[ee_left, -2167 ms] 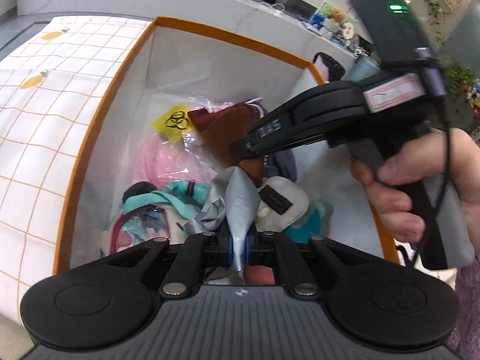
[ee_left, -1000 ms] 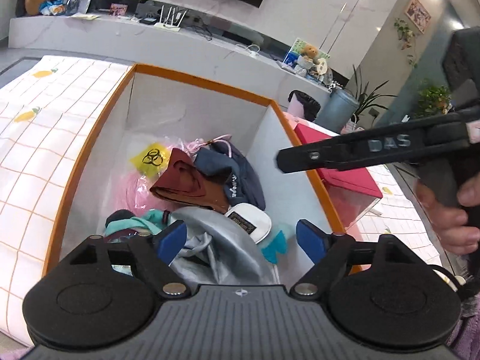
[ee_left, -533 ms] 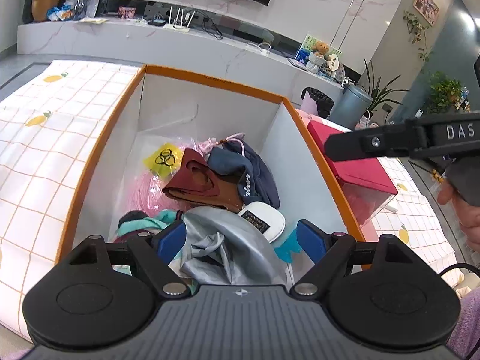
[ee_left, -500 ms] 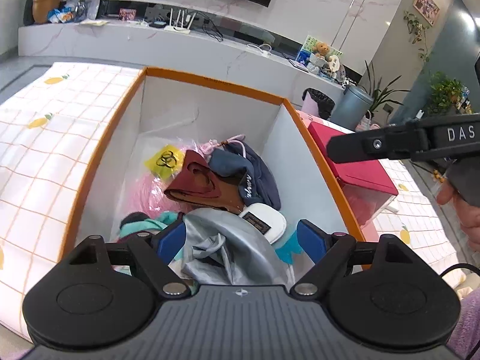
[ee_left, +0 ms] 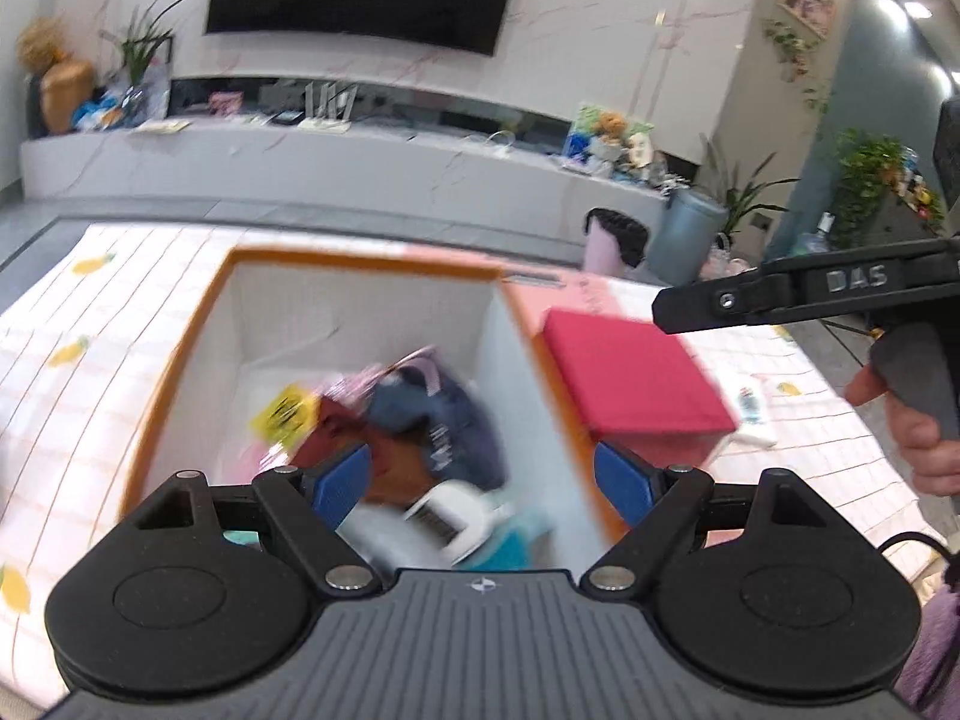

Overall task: Organize soft objects
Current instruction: 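Move the right gripper to the white printed tissue pack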

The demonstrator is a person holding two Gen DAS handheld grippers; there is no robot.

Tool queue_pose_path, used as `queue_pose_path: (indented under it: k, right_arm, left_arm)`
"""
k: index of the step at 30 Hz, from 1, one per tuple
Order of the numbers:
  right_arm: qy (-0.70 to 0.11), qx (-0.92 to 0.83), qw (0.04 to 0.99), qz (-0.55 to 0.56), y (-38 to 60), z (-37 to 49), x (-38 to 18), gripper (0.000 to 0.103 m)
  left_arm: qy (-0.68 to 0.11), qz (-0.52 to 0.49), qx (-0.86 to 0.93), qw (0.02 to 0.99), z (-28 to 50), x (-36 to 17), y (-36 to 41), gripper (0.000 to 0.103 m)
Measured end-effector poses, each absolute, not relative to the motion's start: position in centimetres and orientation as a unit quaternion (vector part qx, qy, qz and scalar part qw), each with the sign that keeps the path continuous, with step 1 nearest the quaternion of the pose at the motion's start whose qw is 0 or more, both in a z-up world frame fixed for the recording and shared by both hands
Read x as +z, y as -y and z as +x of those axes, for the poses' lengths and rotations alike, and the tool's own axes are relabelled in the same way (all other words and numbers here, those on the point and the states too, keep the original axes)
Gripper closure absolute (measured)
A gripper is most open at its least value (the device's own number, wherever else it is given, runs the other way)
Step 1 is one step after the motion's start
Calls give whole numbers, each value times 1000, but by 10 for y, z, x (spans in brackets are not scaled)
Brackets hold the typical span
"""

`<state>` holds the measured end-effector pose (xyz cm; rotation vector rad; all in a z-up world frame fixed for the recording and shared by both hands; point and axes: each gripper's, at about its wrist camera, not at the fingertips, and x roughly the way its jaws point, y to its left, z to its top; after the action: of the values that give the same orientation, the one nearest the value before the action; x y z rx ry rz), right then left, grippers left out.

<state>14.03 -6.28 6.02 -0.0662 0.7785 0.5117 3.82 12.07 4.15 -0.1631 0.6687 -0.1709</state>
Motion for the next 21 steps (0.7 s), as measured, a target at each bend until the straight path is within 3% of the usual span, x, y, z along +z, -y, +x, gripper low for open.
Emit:
queue_pose_path:
  k: [11, 15, 21]
  right_arm:
    - [-358, 74, 931, 12, 203, 159, 65, 3]
    - [-360, 0, 933, 13, 248, 164, 44, 3]
    - [-411, -36, 906, 99, 295, 182, -13, 3]
  left_arm:
    - [-298, -61, -169, 938, 75, 72, -17, 4]
    - [-310, -55, -198, 928, 84, 62, 21, 4]
    - [-317, -10, -228, 920, 88, 37, 63, 4]
